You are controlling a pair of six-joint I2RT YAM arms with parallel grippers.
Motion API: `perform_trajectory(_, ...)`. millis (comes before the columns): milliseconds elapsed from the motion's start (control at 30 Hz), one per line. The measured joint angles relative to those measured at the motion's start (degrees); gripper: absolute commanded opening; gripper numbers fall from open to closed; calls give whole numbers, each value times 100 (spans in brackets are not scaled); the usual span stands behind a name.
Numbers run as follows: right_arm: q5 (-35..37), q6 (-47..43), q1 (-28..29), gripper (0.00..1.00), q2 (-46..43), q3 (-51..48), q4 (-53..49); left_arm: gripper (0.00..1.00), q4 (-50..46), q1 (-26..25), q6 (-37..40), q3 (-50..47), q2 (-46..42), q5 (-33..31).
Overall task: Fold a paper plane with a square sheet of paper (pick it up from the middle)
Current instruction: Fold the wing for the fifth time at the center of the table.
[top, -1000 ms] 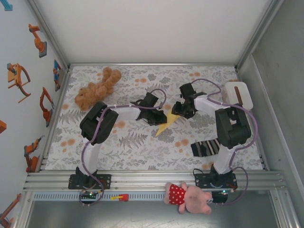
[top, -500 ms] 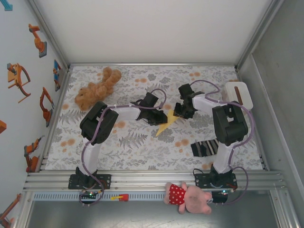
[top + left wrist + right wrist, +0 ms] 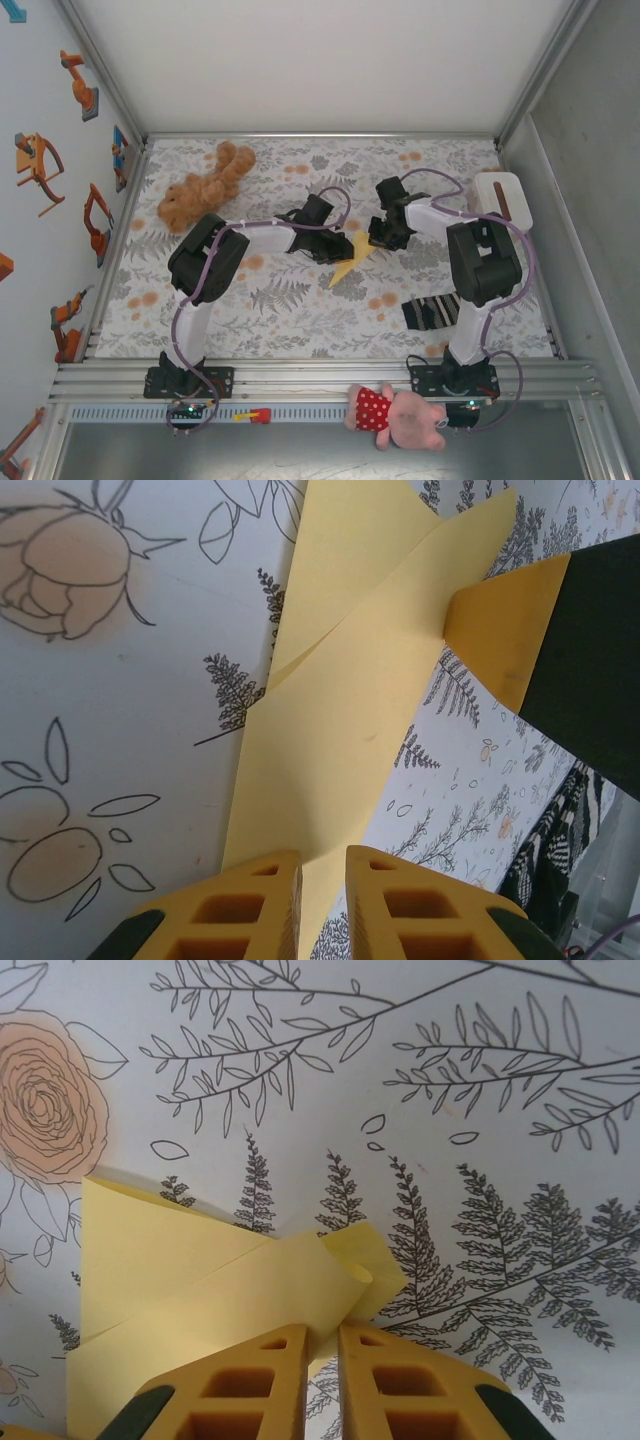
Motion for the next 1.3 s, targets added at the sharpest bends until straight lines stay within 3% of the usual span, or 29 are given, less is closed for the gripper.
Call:
perform_trajectory(367, 55, 2, 0, 10, 22, 0, -20, 17, -153, 0, 68, 48, 66, 11)
perform_trajectory(633, 55, 2, 0, 10, -13, -37, 22, 12, -750, -74, 470, 391, 177, -323)
perform_trajectory(900, -15, 50, 0, 16, -876, -772, 494, 9, -1128, -190, 789, 608, 227, -717)
perform_trajectory(1067, -562, 122, -4, 7, -1421, -1283, 1185, 8, -1220, -223, 881, 662, 236, -824)
perform_trajectory(1167, -1029, 236, -4, 0, -1298, -1499, 1622, 7, -1233, -232, 894, 671, 236, -848)
perform_trajectory(1300, -1537, 356, -4, 0, -1025, -1622, 2074, 6, -1241, -232, 907, 673, 236, -852)
